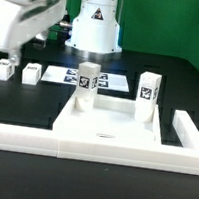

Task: Assemble square table

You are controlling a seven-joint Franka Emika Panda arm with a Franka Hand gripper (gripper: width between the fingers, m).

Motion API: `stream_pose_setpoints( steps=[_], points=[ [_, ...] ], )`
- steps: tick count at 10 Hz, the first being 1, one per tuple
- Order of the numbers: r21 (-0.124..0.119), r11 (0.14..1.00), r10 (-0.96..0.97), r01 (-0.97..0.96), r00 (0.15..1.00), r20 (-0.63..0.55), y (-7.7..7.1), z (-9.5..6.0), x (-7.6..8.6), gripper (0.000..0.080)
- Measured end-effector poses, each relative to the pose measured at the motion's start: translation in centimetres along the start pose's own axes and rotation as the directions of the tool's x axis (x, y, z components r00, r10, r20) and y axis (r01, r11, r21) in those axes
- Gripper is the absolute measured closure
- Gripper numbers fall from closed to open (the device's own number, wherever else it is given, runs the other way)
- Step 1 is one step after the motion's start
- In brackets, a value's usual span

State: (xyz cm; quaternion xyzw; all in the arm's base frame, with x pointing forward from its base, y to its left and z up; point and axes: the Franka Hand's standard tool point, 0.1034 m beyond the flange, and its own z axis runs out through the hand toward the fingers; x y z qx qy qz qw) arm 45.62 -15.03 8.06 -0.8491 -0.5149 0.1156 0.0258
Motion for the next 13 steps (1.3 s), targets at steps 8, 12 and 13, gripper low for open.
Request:
stream_pose_setpoints(
  steps=[8, 12, 13],
  points=[
    [0.069, 0.790, 0.611, -0.609, 0.792, -0.001, -1.8, 2.8, -1.8, 0.0150],
    [0.106, 0.500, 0.859, -0.859, 0.508, 0.063, -4.2, 4.3, -1.4, 0.0150],
    [0.107, 0.486, 0.867, -0.867, 0.494, 0.068, -4.3, 4.4, -1.3, 0.0150]
  ],
)
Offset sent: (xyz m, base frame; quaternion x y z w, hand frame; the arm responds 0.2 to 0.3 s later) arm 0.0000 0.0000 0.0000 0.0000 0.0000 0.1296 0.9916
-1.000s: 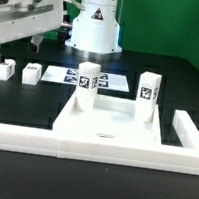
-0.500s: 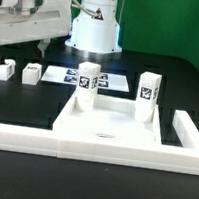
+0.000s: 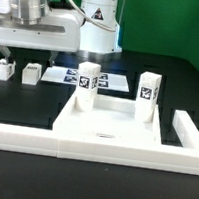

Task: Assemble square table

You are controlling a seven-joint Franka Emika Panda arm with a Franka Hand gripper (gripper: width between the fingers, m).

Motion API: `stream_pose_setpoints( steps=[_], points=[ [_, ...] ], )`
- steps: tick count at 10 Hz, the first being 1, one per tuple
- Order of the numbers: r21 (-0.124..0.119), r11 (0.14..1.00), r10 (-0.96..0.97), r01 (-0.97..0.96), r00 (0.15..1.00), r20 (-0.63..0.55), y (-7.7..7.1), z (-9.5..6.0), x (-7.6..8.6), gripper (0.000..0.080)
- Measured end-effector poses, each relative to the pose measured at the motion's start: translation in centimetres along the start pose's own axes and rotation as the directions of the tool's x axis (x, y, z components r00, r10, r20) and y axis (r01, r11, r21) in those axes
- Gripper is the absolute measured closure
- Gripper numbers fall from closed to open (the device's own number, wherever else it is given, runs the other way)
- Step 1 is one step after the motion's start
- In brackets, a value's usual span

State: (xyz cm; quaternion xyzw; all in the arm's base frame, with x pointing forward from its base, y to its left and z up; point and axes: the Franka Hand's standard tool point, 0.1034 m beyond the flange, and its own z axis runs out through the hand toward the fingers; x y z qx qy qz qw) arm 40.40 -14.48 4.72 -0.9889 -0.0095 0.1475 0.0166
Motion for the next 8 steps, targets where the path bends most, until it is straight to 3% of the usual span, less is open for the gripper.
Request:
stream_pose_setpoints(
  steps=[2, 3, 5, 8],
  points=[
    [0.006, 1.000, -0.008, 0.008, 1.000, 0.030, -0.3, 0.1, -0.1, 0.0150],
    [0.016, 0.999, 0.031, -0.033, 0.994, 0.106, -0.8, 0.3, -0.7, 0.0150],
    [0.020, 1.000, 0.016, -0.022, 0.966, 0.259, -1.6, 0.8, -0.3, 0.0150],
    [0.048, 0.999, -0.010, -0.014, 0.891, 0.453, -2.5, 1.2, -0.5, 0.0150]
  ],
)
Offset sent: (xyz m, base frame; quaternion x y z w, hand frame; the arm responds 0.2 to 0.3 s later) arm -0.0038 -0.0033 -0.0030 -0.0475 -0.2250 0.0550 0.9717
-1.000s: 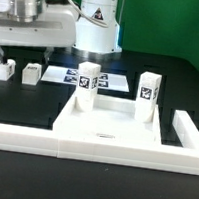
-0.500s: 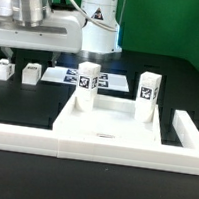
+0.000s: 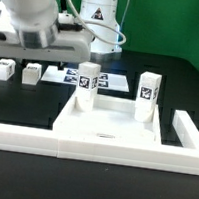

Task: Assemble square table

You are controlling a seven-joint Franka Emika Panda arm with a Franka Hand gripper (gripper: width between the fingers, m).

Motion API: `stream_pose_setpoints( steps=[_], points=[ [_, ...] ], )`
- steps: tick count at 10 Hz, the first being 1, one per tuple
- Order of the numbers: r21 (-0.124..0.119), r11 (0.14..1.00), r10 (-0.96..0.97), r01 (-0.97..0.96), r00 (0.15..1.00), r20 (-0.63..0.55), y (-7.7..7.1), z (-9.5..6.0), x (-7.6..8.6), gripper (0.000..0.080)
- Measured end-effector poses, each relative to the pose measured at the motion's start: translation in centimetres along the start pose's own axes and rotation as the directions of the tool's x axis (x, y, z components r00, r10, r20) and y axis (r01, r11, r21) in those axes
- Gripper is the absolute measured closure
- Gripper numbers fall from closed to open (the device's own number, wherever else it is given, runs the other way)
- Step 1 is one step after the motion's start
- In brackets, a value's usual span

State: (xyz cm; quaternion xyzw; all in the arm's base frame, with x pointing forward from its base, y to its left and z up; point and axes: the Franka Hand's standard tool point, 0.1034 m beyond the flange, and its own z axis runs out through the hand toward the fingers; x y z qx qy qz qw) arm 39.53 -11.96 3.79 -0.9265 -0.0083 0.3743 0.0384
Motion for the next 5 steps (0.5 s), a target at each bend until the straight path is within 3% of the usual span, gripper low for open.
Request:
stream_pose_setpoints(
  steps=[1, 5],
  points=[
    [0.006, 1.000, -0.004, 0.003, 0.998, 0.056, -0.15, 0.14, 0.01, 0.0150],
    [-0.006, 1.000, -0.020, 0.020, 0.997, 0.069, -0.67, 0.69, 0.60, 0.0150]
  ],
)
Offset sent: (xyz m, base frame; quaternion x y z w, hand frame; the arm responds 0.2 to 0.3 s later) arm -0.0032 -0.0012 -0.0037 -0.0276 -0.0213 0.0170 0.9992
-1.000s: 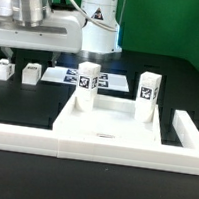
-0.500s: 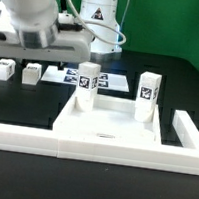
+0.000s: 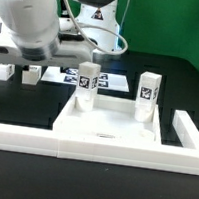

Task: Assemble square table

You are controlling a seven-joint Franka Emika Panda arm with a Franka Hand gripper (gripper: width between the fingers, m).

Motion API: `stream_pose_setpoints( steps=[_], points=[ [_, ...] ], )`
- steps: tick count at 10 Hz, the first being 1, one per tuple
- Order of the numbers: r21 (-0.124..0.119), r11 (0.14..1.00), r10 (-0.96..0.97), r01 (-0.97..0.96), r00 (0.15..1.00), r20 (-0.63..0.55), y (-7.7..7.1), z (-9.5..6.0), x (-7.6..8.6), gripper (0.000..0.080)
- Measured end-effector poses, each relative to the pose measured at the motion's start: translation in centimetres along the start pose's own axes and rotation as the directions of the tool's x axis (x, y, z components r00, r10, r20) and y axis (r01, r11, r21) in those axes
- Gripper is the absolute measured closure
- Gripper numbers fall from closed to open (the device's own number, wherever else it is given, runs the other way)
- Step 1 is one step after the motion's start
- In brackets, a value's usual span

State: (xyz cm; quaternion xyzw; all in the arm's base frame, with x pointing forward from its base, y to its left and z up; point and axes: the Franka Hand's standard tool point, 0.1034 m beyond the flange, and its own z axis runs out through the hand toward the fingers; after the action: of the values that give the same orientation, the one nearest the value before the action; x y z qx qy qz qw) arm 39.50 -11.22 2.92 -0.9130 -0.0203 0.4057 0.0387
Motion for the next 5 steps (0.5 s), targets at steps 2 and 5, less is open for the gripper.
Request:
stream_pose_setpoints(
  steps=[2, 5],
  points=[
    [-0.007, 1.000, -0.026, 0.026, 1.000, -0.003, -0.29, 0.15, 0.31, 0.0150],
    [-0.015, 0.998, -0.067, 0.067, 0.997, -0.036, -0.25, -0.03, 0.93, 0.0150]
  ],
)
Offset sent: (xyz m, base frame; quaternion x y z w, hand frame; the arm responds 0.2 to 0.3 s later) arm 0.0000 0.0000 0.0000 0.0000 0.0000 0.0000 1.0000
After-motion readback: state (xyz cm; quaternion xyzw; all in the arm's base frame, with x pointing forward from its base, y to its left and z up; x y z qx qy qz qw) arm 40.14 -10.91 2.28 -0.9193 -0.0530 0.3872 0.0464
